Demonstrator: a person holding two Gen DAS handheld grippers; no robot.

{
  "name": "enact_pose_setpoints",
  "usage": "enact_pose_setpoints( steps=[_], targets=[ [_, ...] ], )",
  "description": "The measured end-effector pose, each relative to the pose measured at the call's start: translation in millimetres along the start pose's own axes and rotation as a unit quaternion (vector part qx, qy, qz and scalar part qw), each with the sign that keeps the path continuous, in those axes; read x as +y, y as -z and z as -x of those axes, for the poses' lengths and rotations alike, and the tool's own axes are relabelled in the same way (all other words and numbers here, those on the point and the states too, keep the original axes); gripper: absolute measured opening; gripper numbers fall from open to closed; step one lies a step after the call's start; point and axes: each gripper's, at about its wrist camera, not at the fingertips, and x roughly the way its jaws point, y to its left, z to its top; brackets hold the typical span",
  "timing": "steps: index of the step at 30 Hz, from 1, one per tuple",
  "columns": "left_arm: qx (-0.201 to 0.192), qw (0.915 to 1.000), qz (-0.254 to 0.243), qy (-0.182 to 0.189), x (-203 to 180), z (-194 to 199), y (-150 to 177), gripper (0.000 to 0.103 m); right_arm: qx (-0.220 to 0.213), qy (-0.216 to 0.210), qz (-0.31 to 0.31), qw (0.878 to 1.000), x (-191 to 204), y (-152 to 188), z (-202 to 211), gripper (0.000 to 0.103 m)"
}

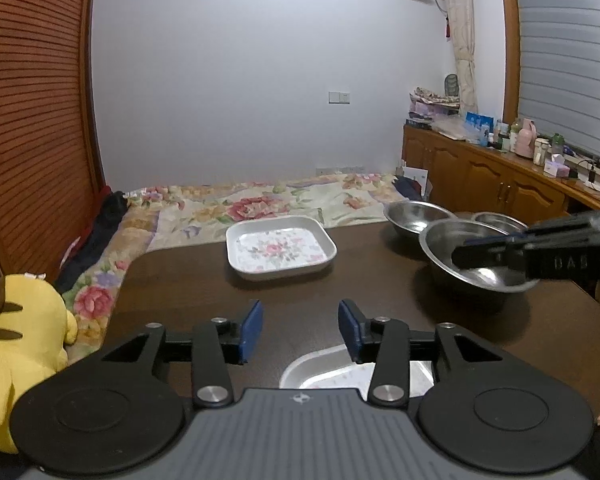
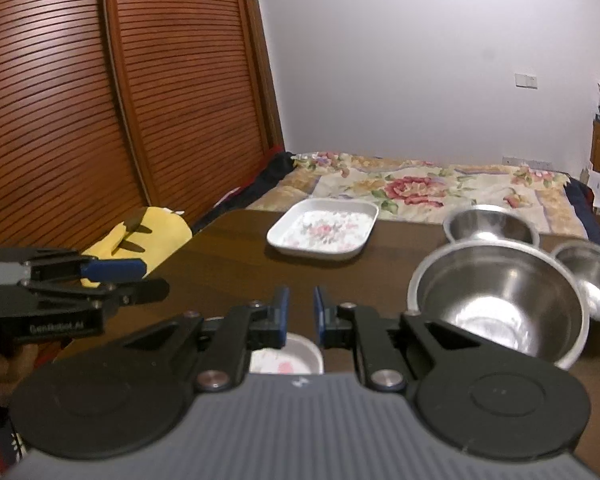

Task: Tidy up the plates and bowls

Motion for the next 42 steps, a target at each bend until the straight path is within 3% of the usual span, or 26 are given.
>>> enact_pose_setpoints(
  steps=[11, 14, 19, 24, 31, 42],
  targets=[
    [0.002, 0.9998, -0.003, -0.02, 28, -50, -43, 0.049, 0.034, 0.005, 0.036, 0.999, -16, -62, -49, 0.018],
    [0.008, 0.9996, -0.002, -0.027, 38, -67, -51, 0.054, 0.045, 0.008, 0.016, 0.999, -23, -69, -68, 0.048],
    [0.029, 0.9992, 0.004, -0.028, 53, -103, -57, 0.054, 0.073, 0.008, 0.014, 0.997, -29, -77, -103, 0.048],
    [0.057, 0.998, 0.007, -0.027, 62, -137, -55, 0.043, 0.107, 0.017, -0.005, 0.994, -39, -76, -138, 0.043],
    [0.079, 0.9964, 0.022, -0.021, 75, -176, -48, 0.043, 0.152, 0.055, -0.019, 0.987, -50, -68, -182, 0.039],
    [0.097, 0.9937, 0.052, -0.019, 91, -202, -45, 0.041, 0.178, 0.073, -0.039, 0.981, -57, -68, -205, 0.036]
  ],
)
